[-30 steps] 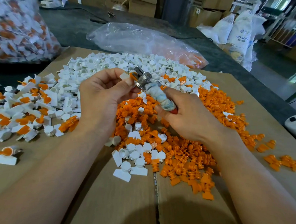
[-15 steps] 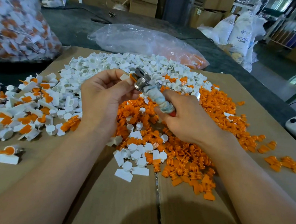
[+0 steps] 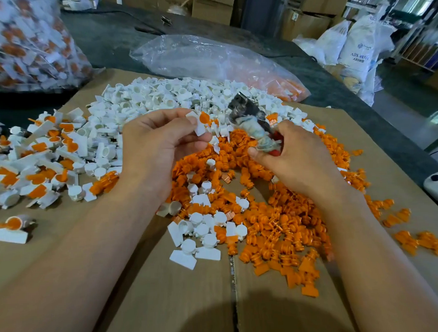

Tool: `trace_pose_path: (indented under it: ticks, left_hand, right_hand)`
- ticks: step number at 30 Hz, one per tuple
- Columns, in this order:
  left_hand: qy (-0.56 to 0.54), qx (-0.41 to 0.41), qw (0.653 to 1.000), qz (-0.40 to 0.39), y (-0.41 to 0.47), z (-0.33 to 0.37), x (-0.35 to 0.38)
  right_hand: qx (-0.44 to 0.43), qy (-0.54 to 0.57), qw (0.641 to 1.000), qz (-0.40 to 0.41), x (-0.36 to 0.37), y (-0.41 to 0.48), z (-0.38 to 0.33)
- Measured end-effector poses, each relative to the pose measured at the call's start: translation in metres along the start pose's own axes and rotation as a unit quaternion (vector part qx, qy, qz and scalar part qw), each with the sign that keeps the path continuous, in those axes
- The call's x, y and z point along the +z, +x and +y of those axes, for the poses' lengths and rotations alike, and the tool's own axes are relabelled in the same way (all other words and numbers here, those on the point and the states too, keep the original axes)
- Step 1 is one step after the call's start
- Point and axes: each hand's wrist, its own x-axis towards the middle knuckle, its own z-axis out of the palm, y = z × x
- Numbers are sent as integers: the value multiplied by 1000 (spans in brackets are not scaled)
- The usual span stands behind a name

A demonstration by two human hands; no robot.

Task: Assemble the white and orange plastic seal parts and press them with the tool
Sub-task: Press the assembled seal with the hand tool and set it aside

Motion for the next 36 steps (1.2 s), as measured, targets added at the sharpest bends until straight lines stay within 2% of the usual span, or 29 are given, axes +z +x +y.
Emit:
trace_pose_path:
  ticks: [5, 17, 23, 36]
  left_hand:
    - [-3, -29, 1000, -6, -2, 0, 1]
    - [45, -30, 997, -47, -5, 1, 2]
    - [59, -25, 997, -54, -6, 2, 2]
    - [46, -38, 997, -42, -7, 2, 1]
  right_hand:
    - [42, -62, 997, -4, 5, 5, 11]
    - [25, -145, 986, -76, 17, 9, 15]
    - [29, -107, 987, -114, 18, 10, 17]
    - [28, -103, 986, -127, 18, 9, 16]
